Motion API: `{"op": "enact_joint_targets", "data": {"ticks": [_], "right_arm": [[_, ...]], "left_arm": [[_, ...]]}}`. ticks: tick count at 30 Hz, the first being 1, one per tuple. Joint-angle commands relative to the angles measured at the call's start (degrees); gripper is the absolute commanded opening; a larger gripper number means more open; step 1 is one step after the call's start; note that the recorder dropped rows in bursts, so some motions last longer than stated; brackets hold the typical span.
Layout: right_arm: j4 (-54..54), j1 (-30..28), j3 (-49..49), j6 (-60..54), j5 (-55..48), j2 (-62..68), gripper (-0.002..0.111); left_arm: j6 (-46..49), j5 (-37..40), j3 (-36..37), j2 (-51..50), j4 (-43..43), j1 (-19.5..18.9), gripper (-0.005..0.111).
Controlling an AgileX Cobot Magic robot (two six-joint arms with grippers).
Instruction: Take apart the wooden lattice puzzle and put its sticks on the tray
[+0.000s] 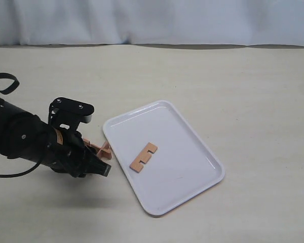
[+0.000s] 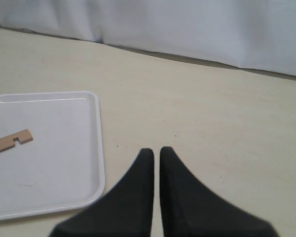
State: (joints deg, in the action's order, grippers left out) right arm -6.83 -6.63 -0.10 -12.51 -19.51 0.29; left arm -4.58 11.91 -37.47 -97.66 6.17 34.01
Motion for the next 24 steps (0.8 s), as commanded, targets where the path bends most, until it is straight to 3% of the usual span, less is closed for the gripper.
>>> {"op": "enact_joint_targets", "data": {"ticks": [1,24], "right_arm": [[0.1,0.12,0.1,-0.18,-0.07,-0.29,0.004],[0.1,0.12,0.1,-0.18,-0.07,-0.29,0.004]], "left_arm": [[-0.17,-1.25,0.06,-0.13,0.56,-0.02,0.038],[-0.17,1.16,0.06,-0.13,2.51,0.08,0.038]]}}
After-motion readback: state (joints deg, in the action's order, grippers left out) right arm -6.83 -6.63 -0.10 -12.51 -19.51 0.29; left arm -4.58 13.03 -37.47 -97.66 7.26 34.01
